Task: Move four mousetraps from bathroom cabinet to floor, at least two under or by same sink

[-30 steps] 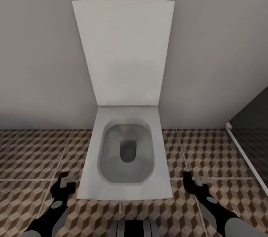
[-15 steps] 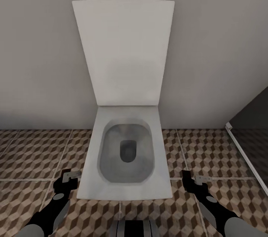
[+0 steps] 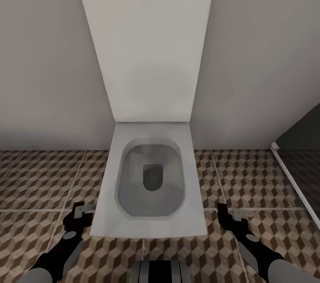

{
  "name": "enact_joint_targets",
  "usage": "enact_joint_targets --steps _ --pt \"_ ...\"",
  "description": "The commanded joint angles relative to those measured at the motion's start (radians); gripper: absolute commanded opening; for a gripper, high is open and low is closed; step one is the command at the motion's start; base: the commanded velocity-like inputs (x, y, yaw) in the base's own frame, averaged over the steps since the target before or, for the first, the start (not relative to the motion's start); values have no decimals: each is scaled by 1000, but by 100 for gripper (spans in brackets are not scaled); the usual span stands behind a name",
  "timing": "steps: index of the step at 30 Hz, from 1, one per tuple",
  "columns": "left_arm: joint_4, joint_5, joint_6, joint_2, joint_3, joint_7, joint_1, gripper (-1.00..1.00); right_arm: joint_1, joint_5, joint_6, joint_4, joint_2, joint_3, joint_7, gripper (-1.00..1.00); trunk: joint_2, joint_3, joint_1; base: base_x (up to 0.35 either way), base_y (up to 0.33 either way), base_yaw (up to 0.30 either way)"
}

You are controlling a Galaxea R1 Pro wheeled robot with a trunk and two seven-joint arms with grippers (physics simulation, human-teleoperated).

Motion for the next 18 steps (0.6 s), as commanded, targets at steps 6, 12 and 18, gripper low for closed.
enact_joint_targets --steps 6,12,18 --pt "-1 8 -3 2 -9 9 -1 -100 -1 0 -1 -2 -1 10 -6 -100 -1 -5 0 0 0 0" --pt "-2 9 -4 2 -9 9 -1 -100 -5 29 0 -3 -1 10 -5 -100 -1 -5 0 0 0 0" --pt "-5 10 -4 1 -9 9 -1 -100 -36 37 3 -8 -3 10 -5 -100 -1 -5 0 0 0 0"
